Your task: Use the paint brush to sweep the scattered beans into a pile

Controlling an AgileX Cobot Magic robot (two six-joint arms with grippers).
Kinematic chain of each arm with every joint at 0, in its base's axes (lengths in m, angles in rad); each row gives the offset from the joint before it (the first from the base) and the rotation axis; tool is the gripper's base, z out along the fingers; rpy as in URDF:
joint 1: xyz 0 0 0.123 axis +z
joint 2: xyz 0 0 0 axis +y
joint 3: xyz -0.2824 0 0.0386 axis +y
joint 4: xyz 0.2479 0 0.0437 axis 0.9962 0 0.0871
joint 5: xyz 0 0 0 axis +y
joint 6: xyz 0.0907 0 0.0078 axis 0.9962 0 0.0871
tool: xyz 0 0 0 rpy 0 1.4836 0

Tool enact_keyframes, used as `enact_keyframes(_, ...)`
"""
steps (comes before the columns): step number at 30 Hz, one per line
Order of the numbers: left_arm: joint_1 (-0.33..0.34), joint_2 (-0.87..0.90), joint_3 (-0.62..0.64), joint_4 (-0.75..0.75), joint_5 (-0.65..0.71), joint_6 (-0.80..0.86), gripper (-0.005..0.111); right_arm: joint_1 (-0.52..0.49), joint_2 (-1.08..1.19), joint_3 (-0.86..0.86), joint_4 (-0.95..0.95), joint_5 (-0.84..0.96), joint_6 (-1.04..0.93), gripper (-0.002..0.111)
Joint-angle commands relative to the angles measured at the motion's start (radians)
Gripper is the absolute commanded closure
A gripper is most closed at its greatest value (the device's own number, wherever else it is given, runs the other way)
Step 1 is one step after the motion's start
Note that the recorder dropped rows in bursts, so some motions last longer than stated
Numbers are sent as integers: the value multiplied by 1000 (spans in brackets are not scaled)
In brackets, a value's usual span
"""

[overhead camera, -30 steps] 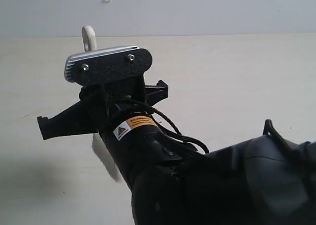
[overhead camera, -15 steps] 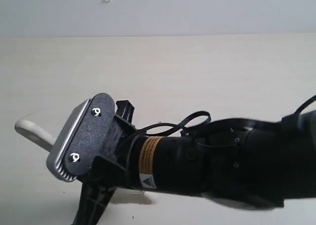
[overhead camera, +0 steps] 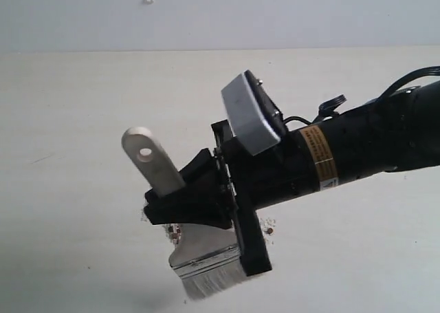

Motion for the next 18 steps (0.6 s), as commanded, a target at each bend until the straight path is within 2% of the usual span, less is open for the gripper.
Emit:
enact_keyframes(1, -7, -5, 0, -8, 3, 1, 107, -60, 74, 1, -8, -76, -57, 108)
enact_keyframes(6, -7, -5, 0, -8, 3, 1, 107, -63, 228, -83, -45, -76, -71, 108)
enact_keyframes(18, -7, -5, 0, -8, 3, 1, 107, -63, 410, -340, -47, -76, -80, 108)
